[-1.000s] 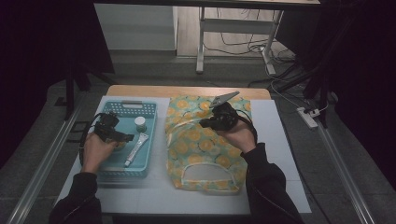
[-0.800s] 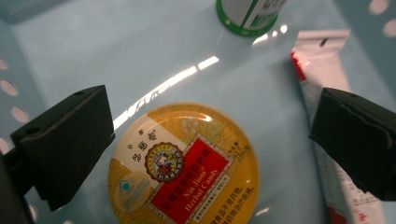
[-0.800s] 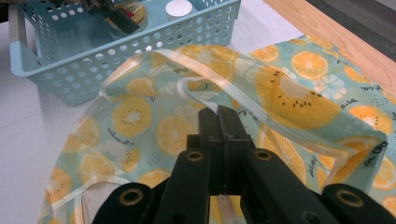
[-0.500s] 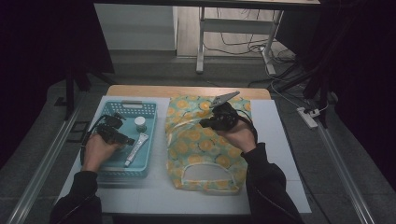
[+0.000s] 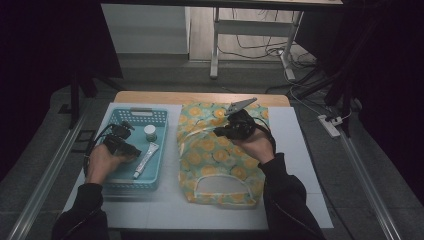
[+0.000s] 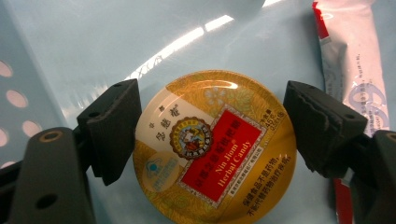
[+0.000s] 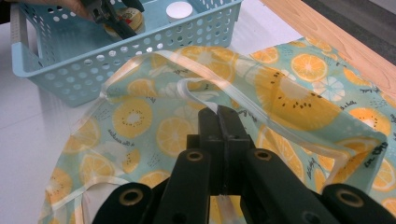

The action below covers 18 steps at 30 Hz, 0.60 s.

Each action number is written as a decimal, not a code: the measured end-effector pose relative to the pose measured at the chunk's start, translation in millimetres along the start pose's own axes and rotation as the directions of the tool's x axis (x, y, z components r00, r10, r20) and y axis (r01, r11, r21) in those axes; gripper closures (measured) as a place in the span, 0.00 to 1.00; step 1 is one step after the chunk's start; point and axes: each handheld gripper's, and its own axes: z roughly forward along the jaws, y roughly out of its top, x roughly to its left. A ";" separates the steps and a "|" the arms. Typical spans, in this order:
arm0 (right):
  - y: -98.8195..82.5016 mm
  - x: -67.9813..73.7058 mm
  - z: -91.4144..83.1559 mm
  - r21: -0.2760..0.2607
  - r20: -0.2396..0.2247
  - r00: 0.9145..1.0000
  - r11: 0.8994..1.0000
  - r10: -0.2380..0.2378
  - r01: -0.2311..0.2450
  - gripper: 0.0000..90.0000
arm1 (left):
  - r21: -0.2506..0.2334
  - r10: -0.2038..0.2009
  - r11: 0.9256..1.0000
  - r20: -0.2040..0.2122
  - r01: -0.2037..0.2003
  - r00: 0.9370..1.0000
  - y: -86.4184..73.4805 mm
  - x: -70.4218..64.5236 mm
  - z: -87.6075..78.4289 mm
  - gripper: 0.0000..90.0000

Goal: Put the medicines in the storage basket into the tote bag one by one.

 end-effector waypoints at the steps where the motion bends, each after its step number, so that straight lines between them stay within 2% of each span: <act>1: -0.1 -0.2 -0.1 -0.001 0.001 1.000 1.000 0.001 -0.001 1.00 | -0.001 -0.001 1.000 0.000 0.001 1.000 -0.2 -0.1 -0.2 0.25; 7: -0.4 -1.1 -0.5 -0.003 0.002 1.000 1.000 0.001 -0.001 1.00 | -0.017 -0.003 1.000 0.002 0.003 1.000 -1.0 -0.3 -2.7 0.26; 13: -0.4 -1.4 -1.1 -0.007 0.003 1.000 1.000 0.003 -0.003 1.00 | -0.095 -0.027 0.995 0.053 0.032 0.998 -3.2 2.1 -11.3 0.26; 18: -0.8 -2.2 -0.7 -0.011 0.006 1.000 1.000 0.005 -0.005 1.00 | -0.163 -0.010 0.986 0.075 0.022 0.997 -5.8 1.1 -20.9 0.26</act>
